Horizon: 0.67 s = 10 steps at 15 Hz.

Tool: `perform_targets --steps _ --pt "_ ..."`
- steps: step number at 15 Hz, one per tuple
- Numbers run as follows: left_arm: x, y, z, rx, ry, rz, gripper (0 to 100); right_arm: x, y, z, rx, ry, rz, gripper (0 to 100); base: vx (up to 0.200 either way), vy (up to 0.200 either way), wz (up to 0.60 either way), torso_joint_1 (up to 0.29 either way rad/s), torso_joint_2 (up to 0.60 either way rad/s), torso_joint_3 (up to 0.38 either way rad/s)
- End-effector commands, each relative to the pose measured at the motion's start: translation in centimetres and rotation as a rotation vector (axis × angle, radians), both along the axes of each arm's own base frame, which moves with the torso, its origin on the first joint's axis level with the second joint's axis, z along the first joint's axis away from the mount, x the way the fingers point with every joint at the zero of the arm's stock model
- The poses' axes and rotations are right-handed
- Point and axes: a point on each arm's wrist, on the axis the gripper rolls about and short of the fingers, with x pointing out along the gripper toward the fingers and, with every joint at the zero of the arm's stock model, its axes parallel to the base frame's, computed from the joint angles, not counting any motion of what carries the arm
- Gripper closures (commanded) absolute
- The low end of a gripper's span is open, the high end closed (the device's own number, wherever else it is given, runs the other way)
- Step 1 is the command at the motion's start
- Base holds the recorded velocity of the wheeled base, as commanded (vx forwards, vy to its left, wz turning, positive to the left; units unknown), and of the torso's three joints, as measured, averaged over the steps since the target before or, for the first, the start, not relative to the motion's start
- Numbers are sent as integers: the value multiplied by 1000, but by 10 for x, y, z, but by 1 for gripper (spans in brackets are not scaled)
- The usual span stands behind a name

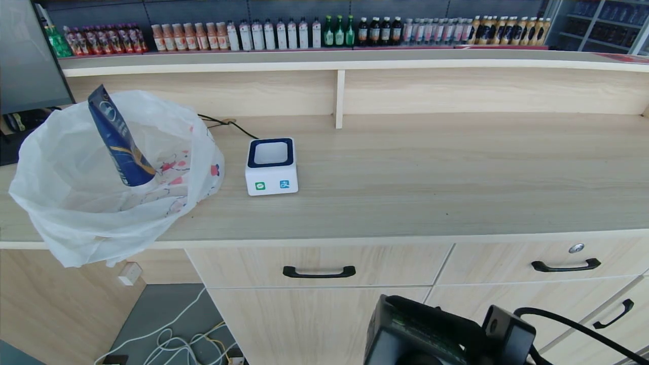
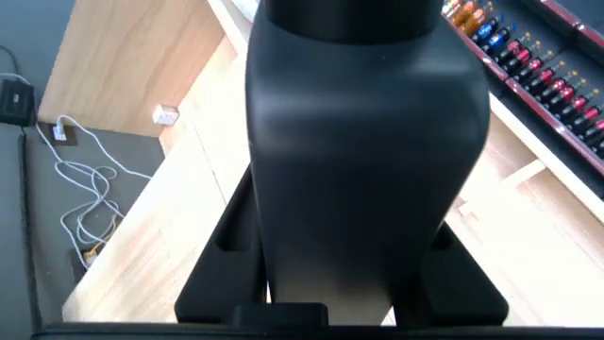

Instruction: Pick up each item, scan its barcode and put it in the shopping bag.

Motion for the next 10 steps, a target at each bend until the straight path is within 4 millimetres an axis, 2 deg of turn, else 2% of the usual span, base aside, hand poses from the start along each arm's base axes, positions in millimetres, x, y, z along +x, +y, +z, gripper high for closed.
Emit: perform_targets --steps 1,3,5,8,10 --pt "0 0 0 -1 0 1 0 -6 -9 -5 -45 -31 45 100 0 0 0 0 0 0" --pt "0 0 0 -1 0 1 0 -9 -11 -5 -60 -65 83 100 0 0 0 0 0 0" --pt "0 0 0 -1 0 1 0 -7 -15 0 -92 -178 47 100 0 0 0 0 0 0" --pt "0 0 0 -1 0 1 0 -4 -16 3 -107 -226 22 100 0 0 0 0 0 0" --pt "0 0 0 -1 0 1 0 -5 -18 12 -118 -345 0 100 0 0 0 0 0 0"
